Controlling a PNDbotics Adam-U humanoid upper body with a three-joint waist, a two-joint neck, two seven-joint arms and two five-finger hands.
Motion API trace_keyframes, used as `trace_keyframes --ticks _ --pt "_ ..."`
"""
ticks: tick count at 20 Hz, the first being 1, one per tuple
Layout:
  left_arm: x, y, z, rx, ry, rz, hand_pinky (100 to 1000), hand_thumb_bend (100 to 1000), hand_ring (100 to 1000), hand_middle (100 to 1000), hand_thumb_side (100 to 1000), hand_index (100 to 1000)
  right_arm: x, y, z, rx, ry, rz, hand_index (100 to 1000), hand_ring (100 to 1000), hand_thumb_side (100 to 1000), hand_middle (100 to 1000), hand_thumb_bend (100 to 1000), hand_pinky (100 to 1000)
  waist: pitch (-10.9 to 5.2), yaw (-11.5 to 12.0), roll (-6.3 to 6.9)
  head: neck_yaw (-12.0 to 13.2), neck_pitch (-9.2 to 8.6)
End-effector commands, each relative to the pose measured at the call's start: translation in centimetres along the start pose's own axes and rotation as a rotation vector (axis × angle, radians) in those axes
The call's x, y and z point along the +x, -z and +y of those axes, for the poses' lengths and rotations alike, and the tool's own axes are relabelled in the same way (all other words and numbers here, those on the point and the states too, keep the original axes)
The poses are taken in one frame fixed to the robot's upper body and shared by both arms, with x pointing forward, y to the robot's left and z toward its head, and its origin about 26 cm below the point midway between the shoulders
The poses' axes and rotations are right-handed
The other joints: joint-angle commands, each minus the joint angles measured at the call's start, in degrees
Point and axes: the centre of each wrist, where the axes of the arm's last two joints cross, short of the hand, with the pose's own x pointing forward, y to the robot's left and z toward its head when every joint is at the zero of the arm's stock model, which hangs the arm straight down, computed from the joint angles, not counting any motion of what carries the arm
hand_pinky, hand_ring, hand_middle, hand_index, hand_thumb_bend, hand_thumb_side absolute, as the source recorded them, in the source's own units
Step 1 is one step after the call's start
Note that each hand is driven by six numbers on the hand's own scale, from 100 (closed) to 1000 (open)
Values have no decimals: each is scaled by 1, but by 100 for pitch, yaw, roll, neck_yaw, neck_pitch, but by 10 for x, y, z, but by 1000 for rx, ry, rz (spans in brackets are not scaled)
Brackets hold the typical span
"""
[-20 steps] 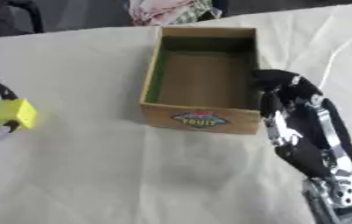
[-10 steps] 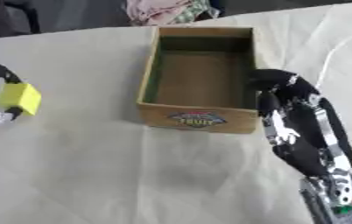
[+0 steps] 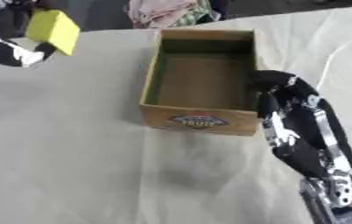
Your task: Pick up objects on the table and place them in the box.
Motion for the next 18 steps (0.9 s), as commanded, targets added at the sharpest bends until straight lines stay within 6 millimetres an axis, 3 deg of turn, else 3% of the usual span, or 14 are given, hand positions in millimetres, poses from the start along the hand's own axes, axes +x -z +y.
trace_keyframes --ticks 1,6,10,12,13,14,16,18 --pt "14 30 -5 -19 30 -37 586 100 418 375 240 552 7 5 2 19 15 -37 775 855 470 597 100 834 -128 -58 -42 94 -53" --pt "40 75 -31 -49 82 -75 599 127 425 383 247 555 7 9 8 52 48 -49 775 856 470 597 100 834 -121 -279 -43 318 -70" --pt "59 97 -54 -50 128 -97 611 161 441 399 259 566 9 13 13 83 73 -60 775 856 470 597 100 834 -99 -458 -25 442 -65" --pt "66 104 -65 -58 138 -108 617 230 465 427 300 591 9 14 13 86 78 -63 775 856 470 597 100 834 -84 -504 -13 470 -62" --pt "68 106 -71 -58 135 -113 623 324 494 462 354 628 9 15 13 87 80 -64 775 856 470 597 100 834 -78 -518 -7 478 -68" --pt "71 108 -77 -53 128 -119 626 342 500 468 363 635 9 15 13 87 81 -65 775 856 470 597 100 834 -74 -529 0 480 -75" --pt "75 109 -91 -55 119 -132 672 427 587 566 411 723 10 16 13 87 82 -66 775 856 470 597 100 834 -68 -543 12 475 -92" --pt "76 109 -99 -69 123 -149 714 573 659 652 492 800 10 16 13 83 82 -66 775 856 470 597 100 833 -69 -546 18 466 -97"
